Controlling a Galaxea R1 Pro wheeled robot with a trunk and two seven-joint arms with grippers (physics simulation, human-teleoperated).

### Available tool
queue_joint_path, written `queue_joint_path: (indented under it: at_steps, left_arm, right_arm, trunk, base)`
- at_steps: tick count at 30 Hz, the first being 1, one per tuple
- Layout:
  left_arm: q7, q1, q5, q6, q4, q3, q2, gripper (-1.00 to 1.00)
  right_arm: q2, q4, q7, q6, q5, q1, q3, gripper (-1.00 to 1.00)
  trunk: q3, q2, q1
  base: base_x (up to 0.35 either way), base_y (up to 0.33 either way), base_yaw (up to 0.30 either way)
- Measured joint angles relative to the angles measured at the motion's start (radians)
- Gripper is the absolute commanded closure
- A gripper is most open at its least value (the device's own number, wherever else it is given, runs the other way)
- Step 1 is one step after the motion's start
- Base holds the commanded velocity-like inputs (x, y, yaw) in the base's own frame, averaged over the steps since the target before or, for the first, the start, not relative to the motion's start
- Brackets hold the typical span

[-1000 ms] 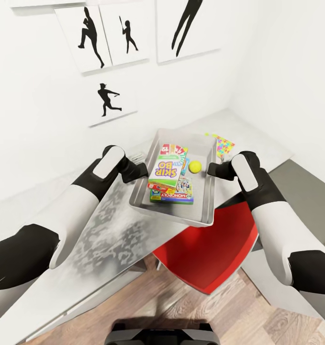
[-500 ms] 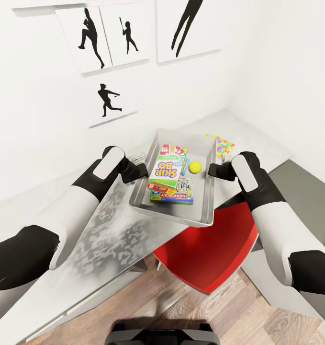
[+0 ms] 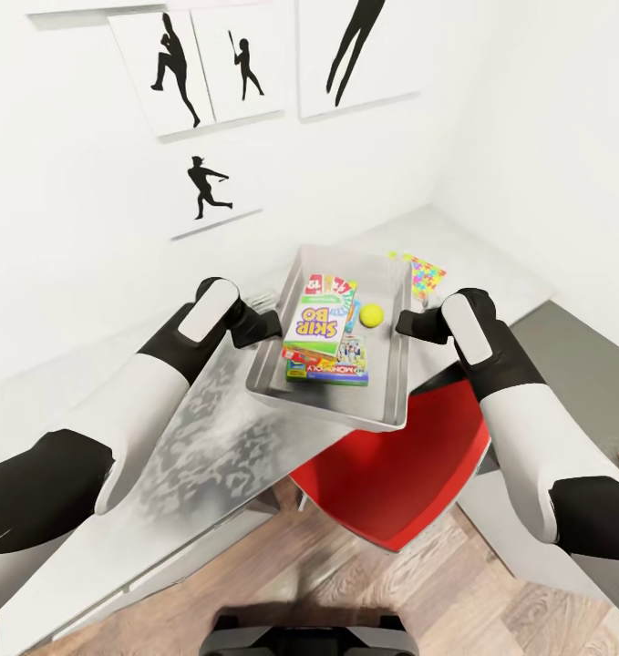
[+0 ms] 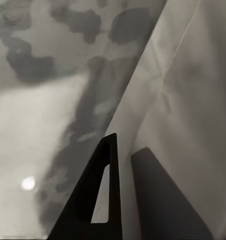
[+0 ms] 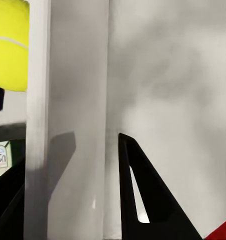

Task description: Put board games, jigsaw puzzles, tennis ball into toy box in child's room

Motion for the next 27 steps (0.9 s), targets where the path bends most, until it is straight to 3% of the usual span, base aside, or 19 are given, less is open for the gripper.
queue_joint_path:
  at_steps: [13, 18, 27]
  left_arm:
    - [0.003, 0.001, -0.001, 0.000, -0.005, 0.002, -0.001, 1.00]
    - [0.003, 0.001, 0.000, -0.003, -0.006, 0.002, -0.001, 1.00]
    - [0.004, 0.001, 0.000, -0.002, -0.010, 0.003, -0.001, 1.00]
  right_arm:
    - [-0.001, -0.001, 0.000, 0.001, 0.000, -0.002, 0.000, 1.00]
    - [-0.001, -0.001, 0.000, 0.002, 0.003, -0.005, 0.001, 1.00]
    - [-0.001, -0.001, 0.002, 0.003, 0.005, -0.007, 0.000, 1.00]
  trunk:
    - [-0.002, 0.000, -0.001]
    - [-0.018, 0.000, -0.013]
    - [-0.018, 0.000, -0.012]
  base:
    - [-0.044, 0.000, 0.019]
    - [-0.002, 0.000, 0.206]
    - [-0.021, -0.007, 0.274]
